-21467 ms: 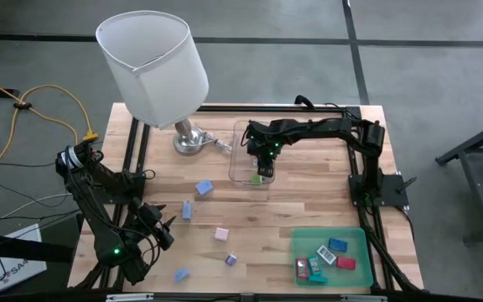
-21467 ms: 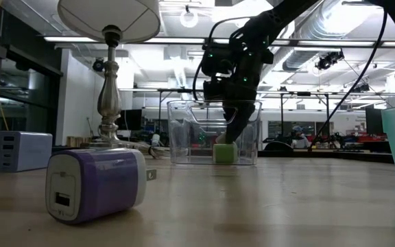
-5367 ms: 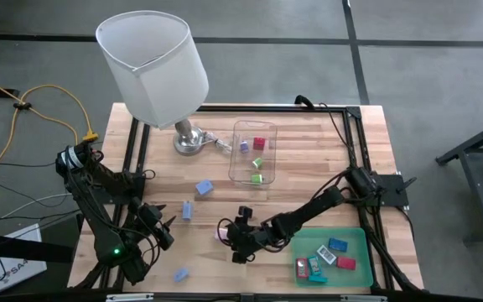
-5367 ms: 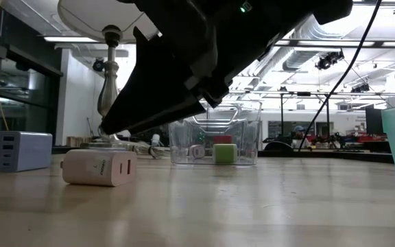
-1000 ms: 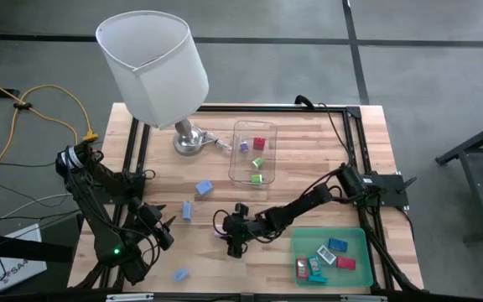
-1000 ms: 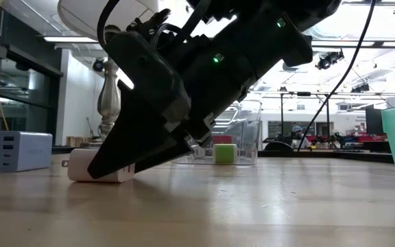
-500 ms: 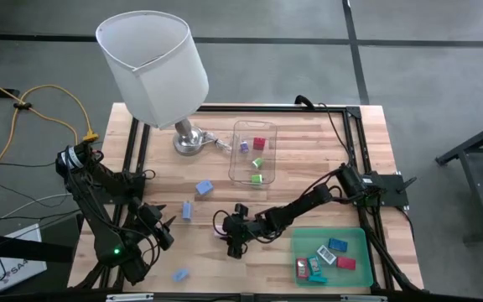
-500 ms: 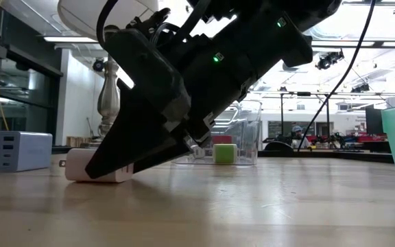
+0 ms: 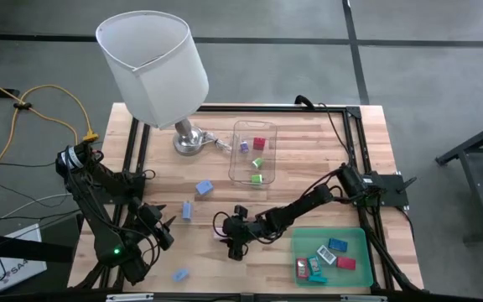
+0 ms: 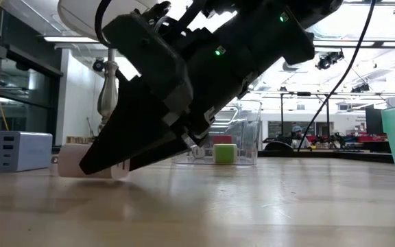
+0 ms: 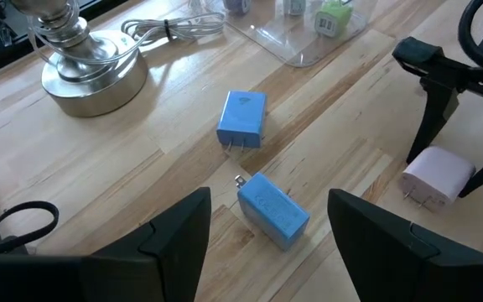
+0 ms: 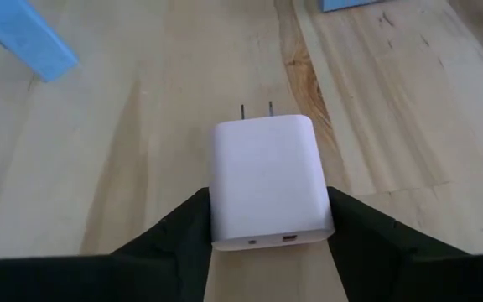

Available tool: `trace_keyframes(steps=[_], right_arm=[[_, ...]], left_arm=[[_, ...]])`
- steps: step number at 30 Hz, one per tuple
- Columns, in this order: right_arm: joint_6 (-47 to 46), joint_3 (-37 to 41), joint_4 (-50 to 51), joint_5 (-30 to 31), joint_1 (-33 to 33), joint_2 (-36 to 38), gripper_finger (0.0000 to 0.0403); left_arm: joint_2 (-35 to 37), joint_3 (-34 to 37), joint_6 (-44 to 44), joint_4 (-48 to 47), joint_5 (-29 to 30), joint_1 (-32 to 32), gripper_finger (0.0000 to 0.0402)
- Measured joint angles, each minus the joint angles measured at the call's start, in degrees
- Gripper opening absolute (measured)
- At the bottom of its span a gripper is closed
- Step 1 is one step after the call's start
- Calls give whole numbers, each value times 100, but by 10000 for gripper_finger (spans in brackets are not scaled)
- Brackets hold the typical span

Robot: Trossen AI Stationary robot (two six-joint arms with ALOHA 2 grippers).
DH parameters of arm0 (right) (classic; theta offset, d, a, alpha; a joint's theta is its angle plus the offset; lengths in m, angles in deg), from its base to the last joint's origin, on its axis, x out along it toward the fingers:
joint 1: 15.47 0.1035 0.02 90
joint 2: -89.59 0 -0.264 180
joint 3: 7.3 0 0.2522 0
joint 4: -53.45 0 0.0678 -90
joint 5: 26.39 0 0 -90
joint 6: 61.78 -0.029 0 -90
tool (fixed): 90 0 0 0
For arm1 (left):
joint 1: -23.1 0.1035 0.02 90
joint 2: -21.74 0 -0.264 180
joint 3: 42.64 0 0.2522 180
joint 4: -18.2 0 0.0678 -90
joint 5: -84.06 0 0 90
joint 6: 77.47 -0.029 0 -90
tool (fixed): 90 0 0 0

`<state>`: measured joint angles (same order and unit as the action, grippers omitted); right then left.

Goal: Pick & Place Office items
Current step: Put the white charger adapter into the transparent bin

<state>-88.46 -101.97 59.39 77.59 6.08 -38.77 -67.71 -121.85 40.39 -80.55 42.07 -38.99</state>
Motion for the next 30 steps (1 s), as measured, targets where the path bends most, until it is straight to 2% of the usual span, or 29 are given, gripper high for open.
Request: trace_keyframes(steps=[8, 10, 27, 30], right_arm=[[270, -10, 158, -155, -155, 370, 190], [407, 13, 478, -193, -204, 548, 188], [1215, 39, 1660, -515, -1149, 1661, 191], [1342, 140, 1600, -655, -1333, 1797, 188]], left_arm=[[0, 0, 0, 4, 0, -2, 232], [0, 0, 0, -1, -1, 1, 232], [-2, -2, 0, -1, -64, 1, 232], [-2, -2, 0, 1, -55, 1, 232]])
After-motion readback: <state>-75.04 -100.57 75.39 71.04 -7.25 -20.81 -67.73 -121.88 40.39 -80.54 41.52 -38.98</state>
